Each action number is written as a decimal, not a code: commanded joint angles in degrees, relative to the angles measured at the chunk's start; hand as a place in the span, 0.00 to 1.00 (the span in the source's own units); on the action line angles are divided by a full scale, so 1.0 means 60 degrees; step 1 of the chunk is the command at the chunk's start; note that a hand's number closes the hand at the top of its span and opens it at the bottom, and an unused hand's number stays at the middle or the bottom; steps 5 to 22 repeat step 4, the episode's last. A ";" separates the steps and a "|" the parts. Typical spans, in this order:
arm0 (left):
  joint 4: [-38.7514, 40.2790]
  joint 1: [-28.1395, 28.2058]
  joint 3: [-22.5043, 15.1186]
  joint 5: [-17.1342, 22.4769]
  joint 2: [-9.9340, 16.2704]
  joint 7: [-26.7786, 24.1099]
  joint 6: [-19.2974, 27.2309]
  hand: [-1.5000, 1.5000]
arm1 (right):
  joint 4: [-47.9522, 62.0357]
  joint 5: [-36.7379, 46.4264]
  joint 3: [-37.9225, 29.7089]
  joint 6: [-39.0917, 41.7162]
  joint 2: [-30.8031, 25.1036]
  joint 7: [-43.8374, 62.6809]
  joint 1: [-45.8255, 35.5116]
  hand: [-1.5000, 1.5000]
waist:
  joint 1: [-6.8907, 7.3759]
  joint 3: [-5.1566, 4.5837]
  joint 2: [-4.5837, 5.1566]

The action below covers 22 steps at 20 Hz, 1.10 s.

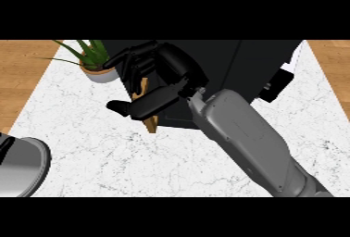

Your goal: Pick up the bottled water, place it into the cabinet and close the cabinet

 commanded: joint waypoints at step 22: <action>-0.0210 -0.0300 -0.0263 -0.0243 -0.0249 0.0259 0.0424 0.00 | 0.1281 0.0624 -0.1162 -0.0732 -0.0827 -0.0641 -0.0427 0.00 | -0.0183 0.0165 0.0315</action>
